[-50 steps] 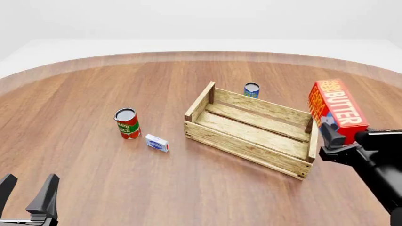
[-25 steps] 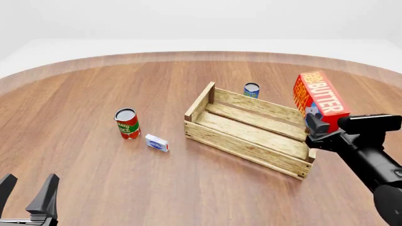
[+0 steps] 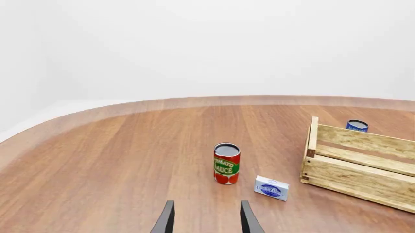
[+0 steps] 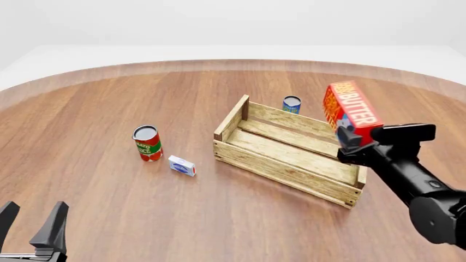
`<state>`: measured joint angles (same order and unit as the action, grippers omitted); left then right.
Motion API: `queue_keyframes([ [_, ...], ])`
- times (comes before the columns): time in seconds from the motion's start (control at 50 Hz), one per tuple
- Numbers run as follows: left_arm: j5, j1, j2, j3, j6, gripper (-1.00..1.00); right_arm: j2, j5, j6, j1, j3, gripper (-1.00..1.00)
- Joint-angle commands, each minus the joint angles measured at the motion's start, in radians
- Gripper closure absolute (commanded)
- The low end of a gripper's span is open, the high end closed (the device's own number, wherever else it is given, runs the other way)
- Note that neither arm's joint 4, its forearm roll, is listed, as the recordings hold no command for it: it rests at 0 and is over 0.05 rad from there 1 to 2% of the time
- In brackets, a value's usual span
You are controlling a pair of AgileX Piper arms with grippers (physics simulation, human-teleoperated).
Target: Pick up the butter and put it in the tray.
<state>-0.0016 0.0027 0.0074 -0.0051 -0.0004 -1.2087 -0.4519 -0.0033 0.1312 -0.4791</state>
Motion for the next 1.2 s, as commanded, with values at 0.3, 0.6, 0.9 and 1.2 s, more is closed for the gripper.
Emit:
queue_keyframes([
  [0.3,0.001,0.000,-0.002,0.000,0.000,-1.00,-0.140,-0.044,0.046,0.022,-0.085,1.00],
  [0.6,0.001,0.000,-0.001,0.000,0.000,-1.00,-0.205,-0.026,0.058,0.031,-0.144,1.00],
  [0.9,0.001,0.000,-0.001,0.000,0.000,-1.00,-0.253,0.013,0.072,0.057,-0.192,1.00],
  [1.2,0.001,0.000,-0.001,0.000,0.000,-1.00,-0.318,0.013,0.078,0.056,-0.222,1.00],
])
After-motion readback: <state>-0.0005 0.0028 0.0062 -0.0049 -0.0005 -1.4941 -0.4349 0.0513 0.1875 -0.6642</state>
